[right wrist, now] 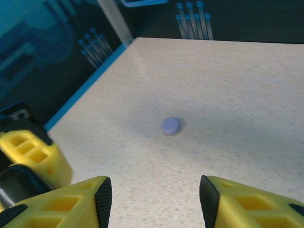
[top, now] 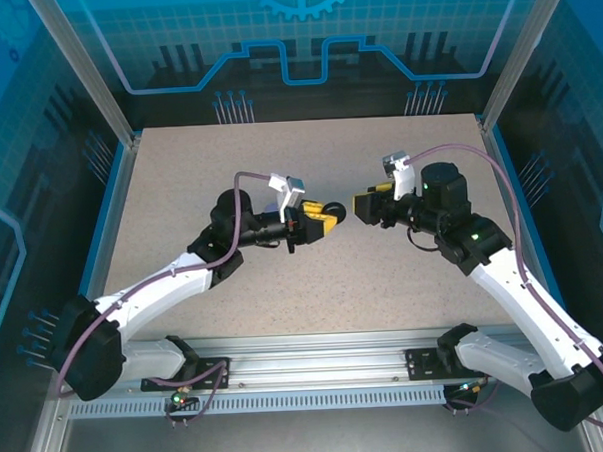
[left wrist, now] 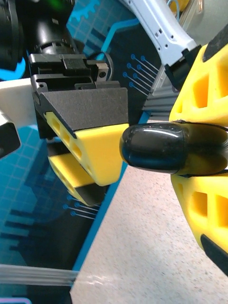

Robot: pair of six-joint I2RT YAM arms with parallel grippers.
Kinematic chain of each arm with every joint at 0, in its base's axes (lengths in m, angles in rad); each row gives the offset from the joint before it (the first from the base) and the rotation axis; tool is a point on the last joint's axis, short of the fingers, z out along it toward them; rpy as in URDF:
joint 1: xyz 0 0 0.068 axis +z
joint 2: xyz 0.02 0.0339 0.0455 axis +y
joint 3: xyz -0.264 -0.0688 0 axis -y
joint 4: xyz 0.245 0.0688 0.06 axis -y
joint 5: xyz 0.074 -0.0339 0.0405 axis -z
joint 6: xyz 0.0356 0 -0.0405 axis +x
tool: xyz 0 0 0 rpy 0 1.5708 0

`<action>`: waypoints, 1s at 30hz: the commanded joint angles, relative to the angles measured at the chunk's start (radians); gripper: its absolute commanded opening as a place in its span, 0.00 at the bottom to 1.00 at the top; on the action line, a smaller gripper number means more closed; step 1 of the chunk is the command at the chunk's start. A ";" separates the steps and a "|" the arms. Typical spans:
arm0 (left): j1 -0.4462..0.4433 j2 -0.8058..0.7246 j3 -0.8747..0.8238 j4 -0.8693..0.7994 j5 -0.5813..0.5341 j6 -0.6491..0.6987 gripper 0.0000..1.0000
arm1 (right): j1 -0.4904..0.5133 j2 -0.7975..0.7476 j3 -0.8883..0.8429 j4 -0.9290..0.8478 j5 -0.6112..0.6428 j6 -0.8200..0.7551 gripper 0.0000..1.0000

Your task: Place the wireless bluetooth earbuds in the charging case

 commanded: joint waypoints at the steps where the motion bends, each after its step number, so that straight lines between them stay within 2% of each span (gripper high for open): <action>1: 0.008 0.011 0.049 -0.082 -0.086 0.008 0.05 | 0.001 0.031 0.031 -0.109 0.180 0.005 0.55; 6: 0.010 0.041 0.085 -0.201 -0.172 0.018 0.05 | -0.012 0.091 0.025 -0.148 0.228 0.021 0.55; 16: 0.051 0.186 0.133 -0.322 -0.376 -0.094 0.06 | -0.020 0.195 -0.010 -0.140 0.226 0.021 0.56; 22: 0.088 0.333 0.179 -0.365 -0.370 -0.239 0.06 | -0.026 0.249 -0.022 -0.144 0.222 0.011 0.56; 30: 0.092 0.505 0.267 -0.428 -0.302 -0.345 0.07 | -0.035 0.321 -0.032 -0.139 0.196 0.000 0.57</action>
